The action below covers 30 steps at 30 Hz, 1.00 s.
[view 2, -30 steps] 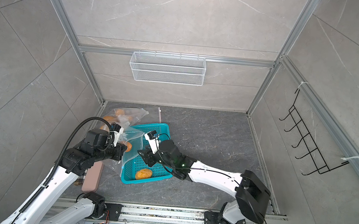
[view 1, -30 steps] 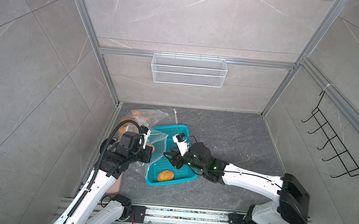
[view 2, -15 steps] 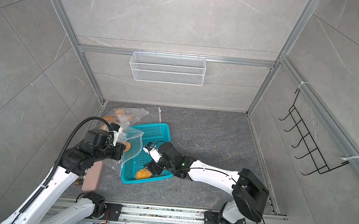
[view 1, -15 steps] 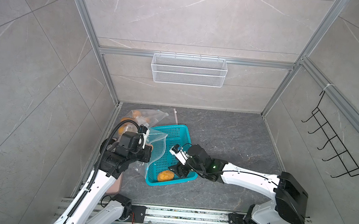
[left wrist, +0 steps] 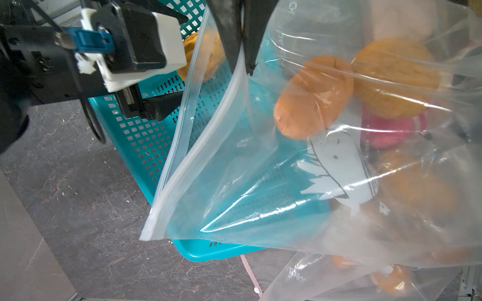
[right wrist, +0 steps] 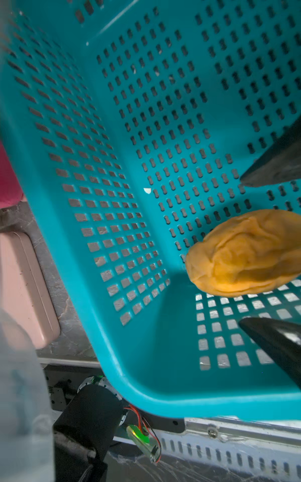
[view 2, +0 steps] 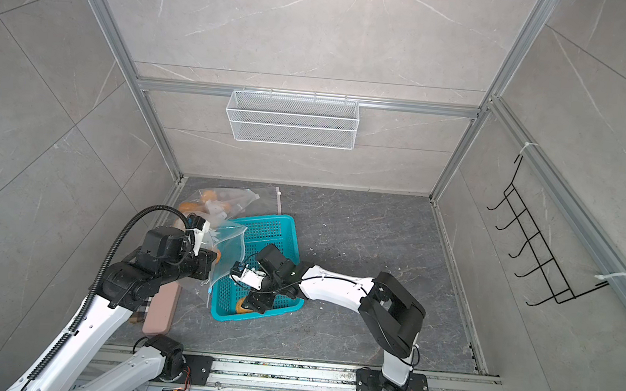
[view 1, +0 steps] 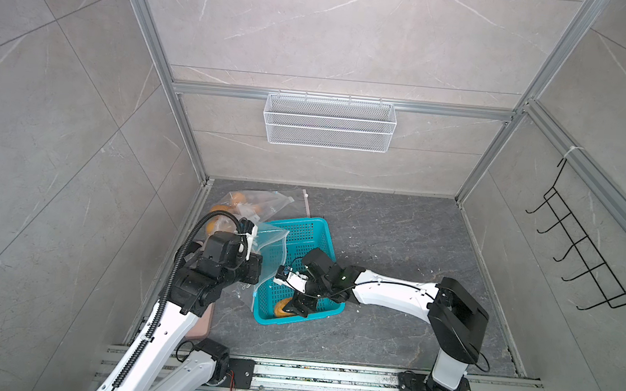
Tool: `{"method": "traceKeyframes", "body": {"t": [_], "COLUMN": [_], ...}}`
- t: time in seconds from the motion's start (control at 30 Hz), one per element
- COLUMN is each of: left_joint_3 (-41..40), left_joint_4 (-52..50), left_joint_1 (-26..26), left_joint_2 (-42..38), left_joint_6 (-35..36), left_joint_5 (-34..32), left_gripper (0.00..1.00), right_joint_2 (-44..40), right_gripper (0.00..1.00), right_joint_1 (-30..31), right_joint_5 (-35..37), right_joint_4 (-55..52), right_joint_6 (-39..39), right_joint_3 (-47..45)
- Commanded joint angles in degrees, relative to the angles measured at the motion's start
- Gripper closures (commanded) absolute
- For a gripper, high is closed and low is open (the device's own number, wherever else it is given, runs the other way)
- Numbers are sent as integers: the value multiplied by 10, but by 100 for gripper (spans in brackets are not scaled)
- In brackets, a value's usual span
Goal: Put the potatoes into a zipper bag and zip it
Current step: Pick up the potato from the basket.
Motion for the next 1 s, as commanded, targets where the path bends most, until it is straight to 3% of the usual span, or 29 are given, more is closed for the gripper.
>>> {"method": "traceKeyframes", "body": {"t": [0.0,0.57,0.97], "left_joint_3": [6,4,4], "left_joint_4": [-2,-2,-2], "left_joint_1": [3,4,4], "left_joint_2": [-3,-3,-2], "left_joint_6": [6,8,7], "left_joint_5": [-9,-6,-4], "left_gripper": [100,100,100], "right_joint_2": [32,99,34], "right_gripper": [21,19,20], "right_joint_1": [1,-4,-45], "right_joint_5": [-23,74,106], "right_joint_4": [-64,-111,-50], "right_joint_6": [-41,-37,35], "right_joint_3": [30,70,-20]}}
